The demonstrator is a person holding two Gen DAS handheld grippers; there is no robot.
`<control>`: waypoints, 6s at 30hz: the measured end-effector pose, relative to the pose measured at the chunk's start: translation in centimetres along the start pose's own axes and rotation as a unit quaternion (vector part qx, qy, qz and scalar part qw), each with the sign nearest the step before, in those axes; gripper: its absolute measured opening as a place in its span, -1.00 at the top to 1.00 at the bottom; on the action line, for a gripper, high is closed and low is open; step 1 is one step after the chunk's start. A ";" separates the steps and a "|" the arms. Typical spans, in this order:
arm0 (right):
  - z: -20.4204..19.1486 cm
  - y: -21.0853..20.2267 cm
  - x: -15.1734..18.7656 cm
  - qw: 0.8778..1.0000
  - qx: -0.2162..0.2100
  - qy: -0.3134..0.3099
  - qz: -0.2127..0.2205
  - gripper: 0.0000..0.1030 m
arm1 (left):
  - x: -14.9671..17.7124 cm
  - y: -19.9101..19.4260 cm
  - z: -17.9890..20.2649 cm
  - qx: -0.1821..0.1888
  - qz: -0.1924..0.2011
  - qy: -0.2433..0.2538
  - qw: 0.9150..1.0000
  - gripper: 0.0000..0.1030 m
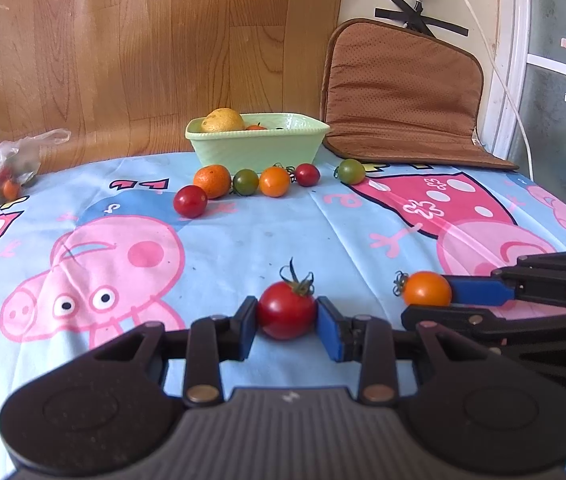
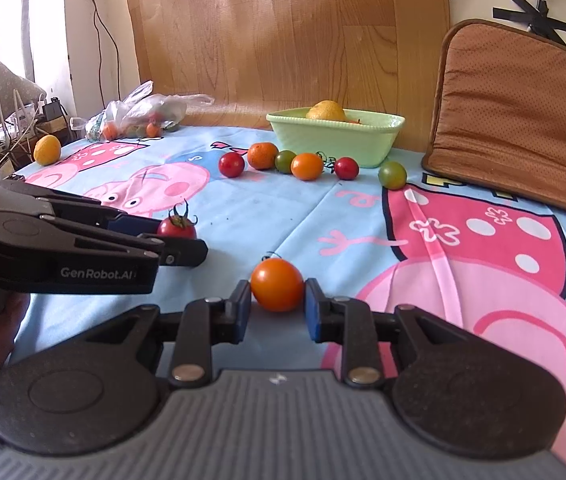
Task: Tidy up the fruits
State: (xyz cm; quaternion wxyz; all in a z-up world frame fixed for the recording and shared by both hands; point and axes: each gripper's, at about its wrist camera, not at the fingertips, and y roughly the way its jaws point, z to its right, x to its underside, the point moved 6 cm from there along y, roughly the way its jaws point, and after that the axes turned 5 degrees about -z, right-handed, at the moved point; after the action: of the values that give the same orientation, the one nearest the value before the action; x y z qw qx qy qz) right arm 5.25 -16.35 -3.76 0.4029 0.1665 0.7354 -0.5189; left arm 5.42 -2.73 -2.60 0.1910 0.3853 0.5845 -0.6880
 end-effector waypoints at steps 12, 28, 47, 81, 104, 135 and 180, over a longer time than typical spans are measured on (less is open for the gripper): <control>0.1 0.0 0.0 1.000 -0.002 0.002 0.000 0.37 | 0.2 0.1 0.2 -0.004 0.017 0.011 1.000 0.38; -0.3 0.1 0.1 1.000 0.007 -0.007 -0.002 0.37 | 0.3 -0.1 0.2 -0.002 0.020 0.009 1.000 0.38; 0.0 0.1 0.0 1.000 0.004 0.018 -0.001 0.40 | 0.0 -0.2 -0.3 0.023 0.015 -0.012 1.000 0.39; 12.4 9.7 -14.0 0.996 -0.040 0.063 0.040 0.36 | -16.1 10.1 -4.8 0.081 0.028 0.012 0.996 0.26; 8.5 12.2 -9.6 0.992 -0.039 -0.115 -0.041 0.84 | -12.3 11.6 -0.4 0.085 -0.031 0.152 0.984 0.16; 8.4 6.9 -6.6 0.996 -0.040 -0.073 -0.025 0.44 | -11.4 10.2 2.4 0.096 -0.056 0.128 0.986 0.39; -0.8 3.3 -2.2 0.990 -0.120 -0.068 -0.029 0.28 | -1.6 2.5 -1.0 0.030 -0.020 0.046 0.998 0.35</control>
State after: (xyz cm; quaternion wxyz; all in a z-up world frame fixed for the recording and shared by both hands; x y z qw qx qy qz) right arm 8.42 -13.91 -4.04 0.4539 0.0598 0.7678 -0.4481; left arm 8.48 -2.68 -3.09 0.1387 0.4100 0.5796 -0.6904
